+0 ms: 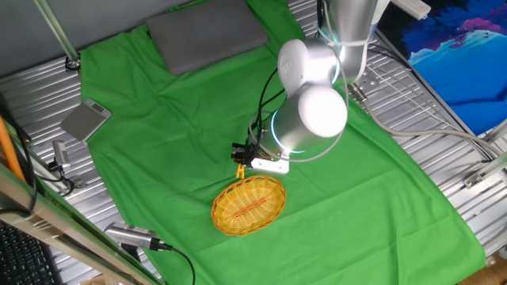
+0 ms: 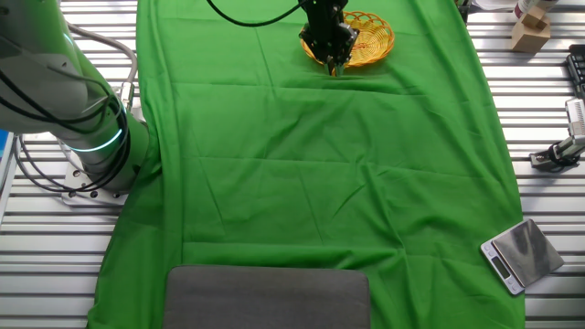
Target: Use a clamp
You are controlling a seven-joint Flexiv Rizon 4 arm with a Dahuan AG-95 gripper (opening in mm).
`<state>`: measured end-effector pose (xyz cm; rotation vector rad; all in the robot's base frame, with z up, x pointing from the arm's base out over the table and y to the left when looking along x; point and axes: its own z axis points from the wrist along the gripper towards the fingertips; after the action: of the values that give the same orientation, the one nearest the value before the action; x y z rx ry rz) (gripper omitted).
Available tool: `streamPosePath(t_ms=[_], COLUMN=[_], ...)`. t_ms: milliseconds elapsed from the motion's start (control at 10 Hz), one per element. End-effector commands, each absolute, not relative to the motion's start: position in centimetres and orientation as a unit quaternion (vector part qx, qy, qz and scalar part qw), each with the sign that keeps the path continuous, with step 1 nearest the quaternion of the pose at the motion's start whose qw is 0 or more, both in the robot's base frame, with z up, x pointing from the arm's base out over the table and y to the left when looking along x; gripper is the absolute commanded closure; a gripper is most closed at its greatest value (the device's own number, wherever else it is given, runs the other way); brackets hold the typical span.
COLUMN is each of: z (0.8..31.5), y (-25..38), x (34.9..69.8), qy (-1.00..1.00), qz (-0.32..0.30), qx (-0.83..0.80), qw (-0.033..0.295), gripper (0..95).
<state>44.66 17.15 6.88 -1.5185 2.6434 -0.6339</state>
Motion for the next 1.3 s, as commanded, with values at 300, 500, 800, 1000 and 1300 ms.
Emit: streamPosePath(t_ms=[300, 500, 800, 1000, 1300], z=[7.0, 7.3, 7.4, 7.4, 7.3], y=[17.1, 17.1, 17.0, 17.0, 17.1], x=[44.6, 44.5, 44.3, 44.1, 43.3], qy=[0.847, 0.847, 0.847, 0.847, 0.849], qz=[-0.213, -0.217, -0.219, -0.217, -0.216], qx=[-0.486, -0.485, -0.485, -0.485, -0.482], qw=[0.007, 0.002, -0.003, -0.005, -0.006], gripper=[95.0, 95.0, 95.0, 95.0, 95.0])
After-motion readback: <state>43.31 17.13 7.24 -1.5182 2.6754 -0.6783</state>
